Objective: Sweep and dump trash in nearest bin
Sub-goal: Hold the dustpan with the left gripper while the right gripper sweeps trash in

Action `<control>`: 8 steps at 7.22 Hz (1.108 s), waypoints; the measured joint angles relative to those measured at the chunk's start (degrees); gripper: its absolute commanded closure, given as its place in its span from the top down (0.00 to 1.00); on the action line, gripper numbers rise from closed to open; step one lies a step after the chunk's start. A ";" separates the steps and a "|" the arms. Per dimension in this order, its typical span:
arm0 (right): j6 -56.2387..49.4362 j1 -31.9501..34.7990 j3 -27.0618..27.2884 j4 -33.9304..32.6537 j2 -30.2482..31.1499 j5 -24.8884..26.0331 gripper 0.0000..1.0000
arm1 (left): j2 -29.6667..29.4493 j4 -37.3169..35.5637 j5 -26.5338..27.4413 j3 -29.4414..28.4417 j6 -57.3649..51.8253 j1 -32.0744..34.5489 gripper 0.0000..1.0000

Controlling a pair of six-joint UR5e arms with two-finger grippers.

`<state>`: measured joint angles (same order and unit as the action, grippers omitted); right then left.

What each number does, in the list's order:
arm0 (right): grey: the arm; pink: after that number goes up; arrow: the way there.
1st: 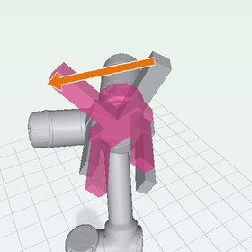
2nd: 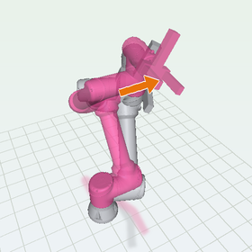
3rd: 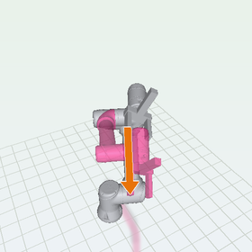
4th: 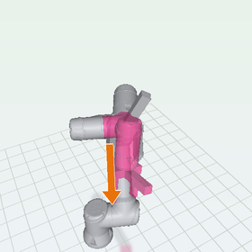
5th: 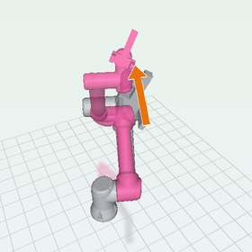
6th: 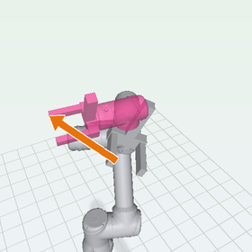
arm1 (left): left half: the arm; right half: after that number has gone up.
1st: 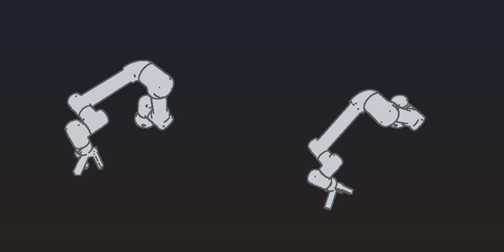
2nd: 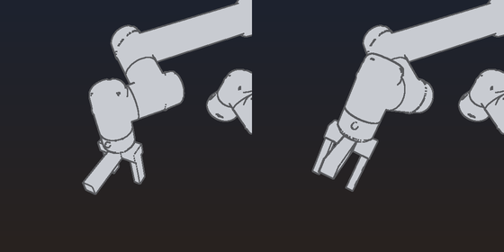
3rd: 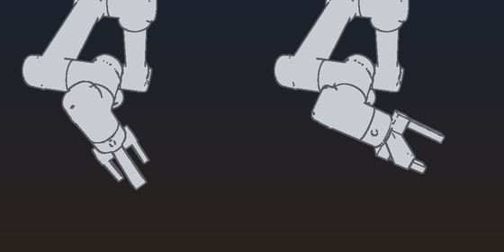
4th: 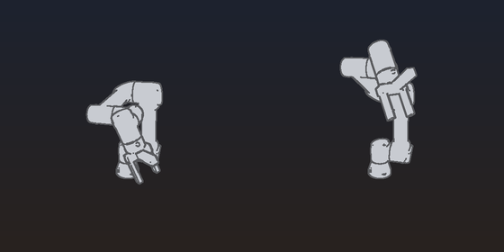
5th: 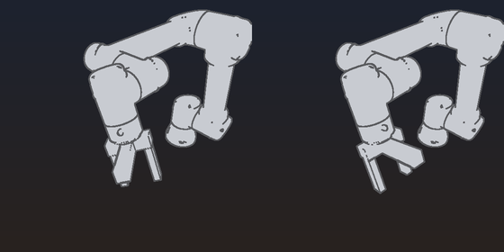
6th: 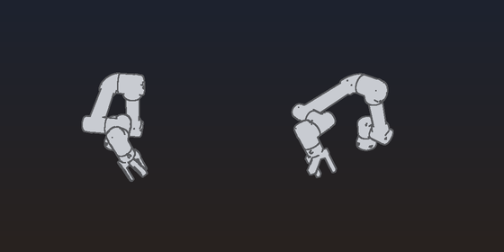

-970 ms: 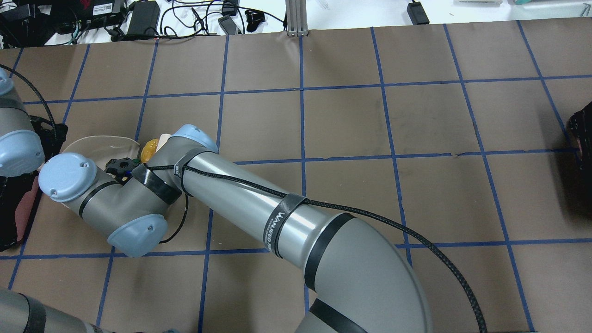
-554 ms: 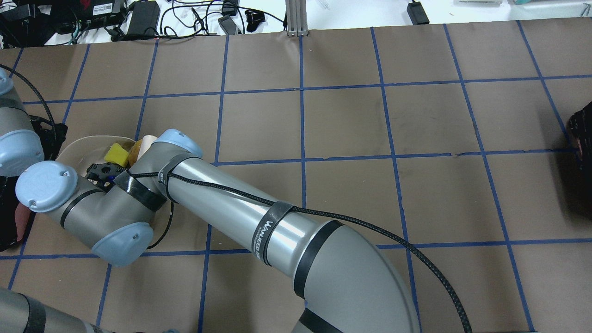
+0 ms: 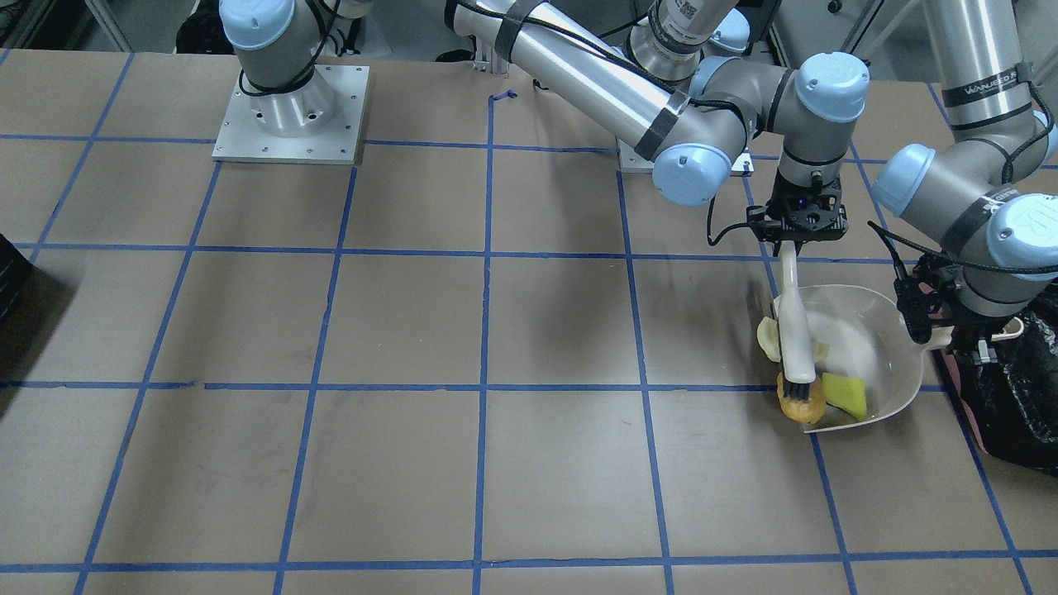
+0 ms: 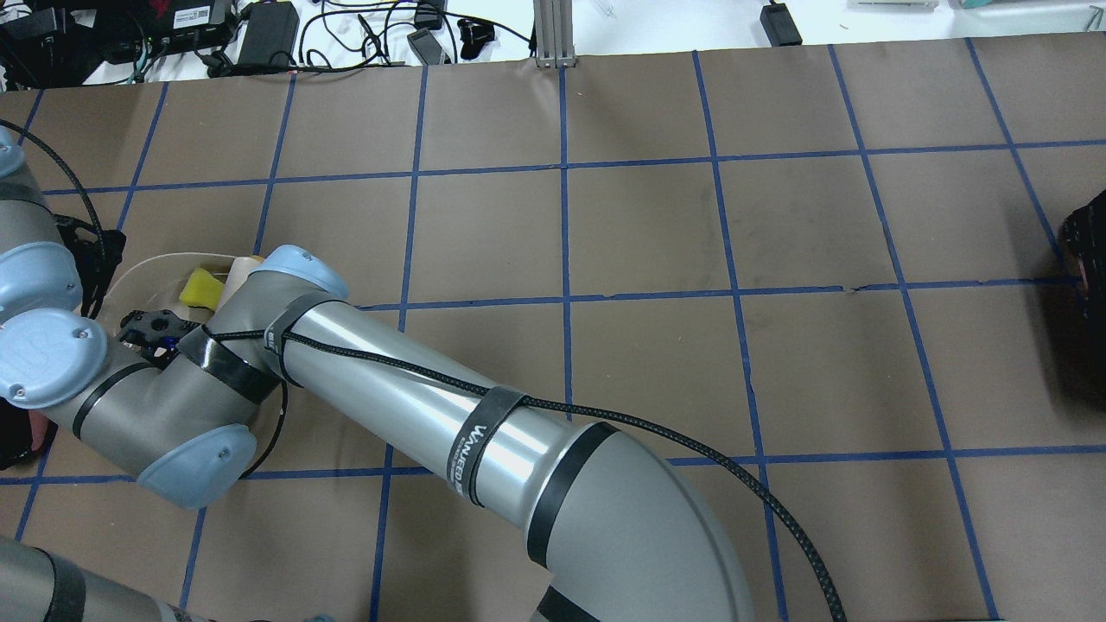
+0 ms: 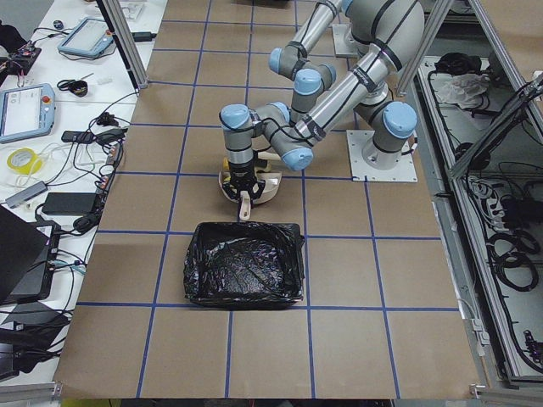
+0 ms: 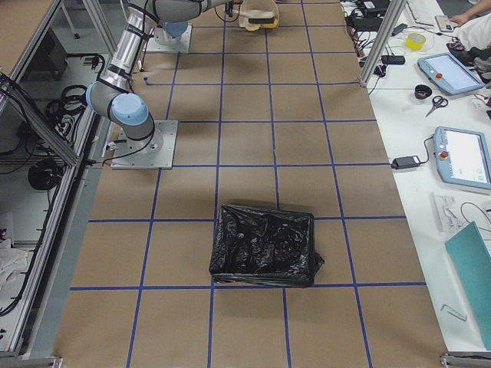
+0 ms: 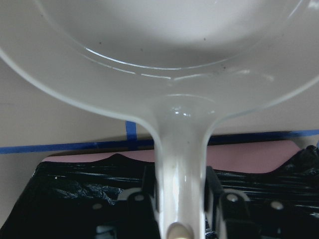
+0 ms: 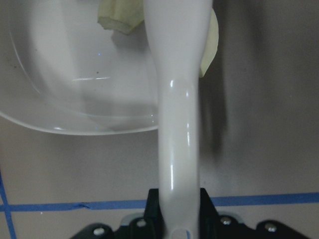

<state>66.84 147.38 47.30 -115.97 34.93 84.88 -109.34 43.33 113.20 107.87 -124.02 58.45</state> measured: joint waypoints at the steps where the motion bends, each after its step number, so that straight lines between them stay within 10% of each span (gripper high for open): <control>1: -1.32 -0.18 -0.21 2.89 0.60 -0.18 0.00 | 0.00 0.00 0.02 -0.03 -0.01 0.00 0.00; 8: -10.15 -3.89 2.53 21.70 4.45 3.76 0.00 | -0.29 -0.04 -0.28 -0.12 0.37 -0.05 0.00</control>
<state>56.69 143.50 49.82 -94.28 39.38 88.64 -109.62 43.29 112.92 107.75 -123.65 58.40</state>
